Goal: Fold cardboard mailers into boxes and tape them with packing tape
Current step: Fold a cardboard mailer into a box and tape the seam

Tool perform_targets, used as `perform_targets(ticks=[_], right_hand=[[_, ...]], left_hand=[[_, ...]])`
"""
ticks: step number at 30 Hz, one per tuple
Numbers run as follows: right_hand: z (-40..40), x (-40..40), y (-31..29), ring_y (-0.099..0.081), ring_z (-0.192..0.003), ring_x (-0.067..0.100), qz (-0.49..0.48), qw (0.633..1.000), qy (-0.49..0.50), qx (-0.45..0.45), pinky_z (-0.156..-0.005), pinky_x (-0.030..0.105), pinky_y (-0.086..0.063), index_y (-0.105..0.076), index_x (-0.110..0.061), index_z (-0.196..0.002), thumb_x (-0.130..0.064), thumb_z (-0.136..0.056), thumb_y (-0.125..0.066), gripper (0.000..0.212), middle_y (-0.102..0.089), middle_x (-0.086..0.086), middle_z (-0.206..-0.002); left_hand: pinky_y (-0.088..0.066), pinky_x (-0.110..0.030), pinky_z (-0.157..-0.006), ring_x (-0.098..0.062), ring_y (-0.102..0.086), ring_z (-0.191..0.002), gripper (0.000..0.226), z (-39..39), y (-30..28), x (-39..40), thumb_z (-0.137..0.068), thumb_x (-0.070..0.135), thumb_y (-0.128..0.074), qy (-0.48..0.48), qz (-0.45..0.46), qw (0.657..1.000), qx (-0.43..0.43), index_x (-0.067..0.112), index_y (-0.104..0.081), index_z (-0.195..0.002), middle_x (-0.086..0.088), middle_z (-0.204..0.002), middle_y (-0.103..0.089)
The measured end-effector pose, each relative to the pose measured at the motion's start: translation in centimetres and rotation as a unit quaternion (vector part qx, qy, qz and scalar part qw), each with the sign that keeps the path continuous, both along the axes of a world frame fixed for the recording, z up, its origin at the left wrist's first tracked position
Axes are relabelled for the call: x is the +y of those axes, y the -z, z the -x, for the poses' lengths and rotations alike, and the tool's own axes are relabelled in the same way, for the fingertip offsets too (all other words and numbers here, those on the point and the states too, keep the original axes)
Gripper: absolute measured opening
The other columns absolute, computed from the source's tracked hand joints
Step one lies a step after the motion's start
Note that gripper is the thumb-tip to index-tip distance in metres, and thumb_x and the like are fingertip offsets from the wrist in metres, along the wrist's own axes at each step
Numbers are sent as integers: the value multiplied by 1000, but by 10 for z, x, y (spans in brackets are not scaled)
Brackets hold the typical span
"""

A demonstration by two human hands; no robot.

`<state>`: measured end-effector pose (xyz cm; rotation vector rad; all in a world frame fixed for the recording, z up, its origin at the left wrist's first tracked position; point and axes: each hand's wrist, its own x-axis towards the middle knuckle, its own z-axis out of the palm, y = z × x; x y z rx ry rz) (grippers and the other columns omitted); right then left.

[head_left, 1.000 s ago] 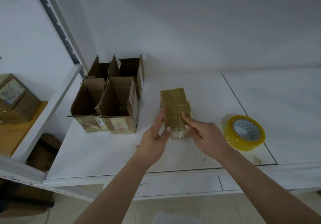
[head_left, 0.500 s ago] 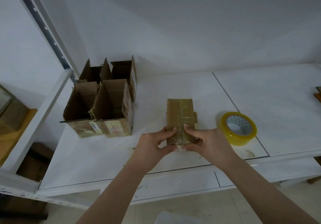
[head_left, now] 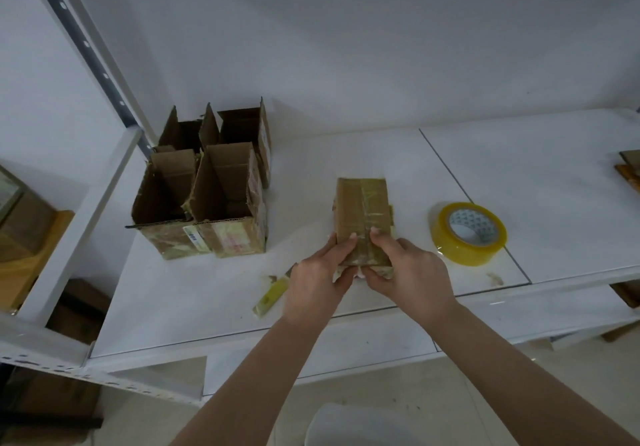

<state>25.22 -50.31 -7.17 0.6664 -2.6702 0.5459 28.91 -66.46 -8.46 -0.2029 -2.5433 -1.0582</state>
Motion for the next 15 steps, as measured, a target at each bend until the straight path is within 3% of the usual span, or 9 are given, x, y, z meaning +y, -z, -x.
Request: perform_targets(ticks=[6, 12, 15], right_hand=[[2, 6, -2, -67, -76, 34, 37, 998, -30, -40, -64, 38, -53, -56, -14, -136, -35, -80, -76, 63, -68, 14, -90], [4, 3, -1, -66, -94, 30, 34, 996, -10, -85, -78, 38, -53, -48, -23, -142, -45, -82, -72, 69, -68, 10, -106], [4, 1, 2, -65, -94, 29, 28, 996, 8, -82, -77, 38, -53, -47, -25, -143, -46, -83, -70, 67, -67, 9, -105]], left_hand=[[-47, -28, -102, -17, -55, -125, 82, -1, 6, -26, -78, 13, -79, 96, -22, 994, -55, 32, -33, -144, -7, -146, -46], [-54, -31, -89, -25, -69, -100, 70, 2, 12, -13, -79, 9, -77, 35, -2, 999, 3, 30, -45, -138, -10, -139, -54], [-50, -28, -98, -16, -59, -120, 76, -2, 19, -20, -79, 12, -77, 74, -32, 996, -22, 33, -40, -142, -6, -146, -47]])
